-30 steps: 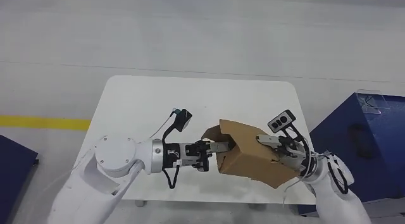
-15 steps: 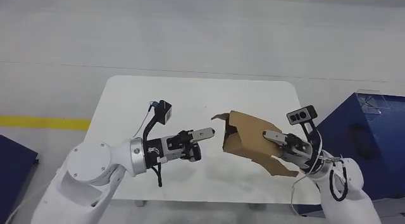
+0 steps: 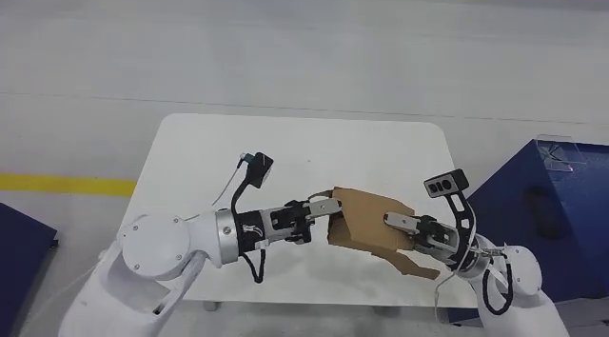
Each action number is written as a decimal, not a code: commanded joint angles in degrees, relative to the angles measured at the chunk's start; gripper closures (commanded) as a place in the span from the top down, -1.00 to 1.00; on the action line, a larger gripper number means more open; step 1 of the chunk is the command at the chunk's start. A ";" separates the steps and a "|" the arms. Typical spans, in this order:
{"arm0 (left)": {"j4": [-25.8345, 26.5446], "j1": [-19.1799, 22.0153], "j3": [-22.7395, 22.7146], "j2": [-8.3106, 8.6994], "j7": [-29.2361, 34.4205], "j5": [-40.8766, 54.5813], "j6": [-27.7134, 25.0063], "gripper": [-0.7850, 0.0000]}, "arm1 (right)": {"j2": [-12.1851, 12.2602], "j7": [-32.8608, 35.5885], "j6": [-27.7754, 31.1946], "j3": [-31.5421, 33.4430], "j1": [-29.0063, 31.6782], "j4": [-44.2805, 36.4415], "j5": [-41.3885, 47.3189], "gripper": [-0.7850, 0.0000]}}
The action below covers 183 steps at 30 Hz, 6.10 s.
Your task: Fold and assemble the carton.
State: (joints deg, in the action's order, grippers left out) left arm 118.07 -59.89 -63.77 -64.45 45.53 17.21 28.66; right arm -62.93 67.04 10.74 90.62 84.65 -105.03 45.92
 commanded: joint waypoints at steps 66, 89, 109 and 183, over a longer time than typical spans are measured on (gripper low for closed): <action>2.87 -3.63 -2.93 2.70 6.62 -8.68 -11.14 1.00 | 10.04 -1.35 -49.35 -16.43 -10.61 9.97 38.36 -1.00; -2.01 3.82 9.13 1.13 8.31 -10.58 -6.79 1.00 | 13.63 2.49 -45.51 -21.21 -11.92 10.64 37.07 -1.00; 3.14 -4.33 -7.15 3.54 8.61 -6.08 -6.70 1.00 | 14.48 1.92 -46.07 -21.63 -12.64 10.63 36.86 -1.00; 3.18 -6.24 -9.67 3.91 9.76 -4.79 -8.79 1.00 | 16.99 -137.35 23.24 -24.93 -23.29 3.31 119.84 -1.00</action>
State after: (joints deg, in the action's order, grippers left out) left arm 121.25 -66.13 -73.44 -60.54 55.30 12.41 19.87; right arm -45.75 -70.97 33.32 68.23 62.94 -102.67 166.30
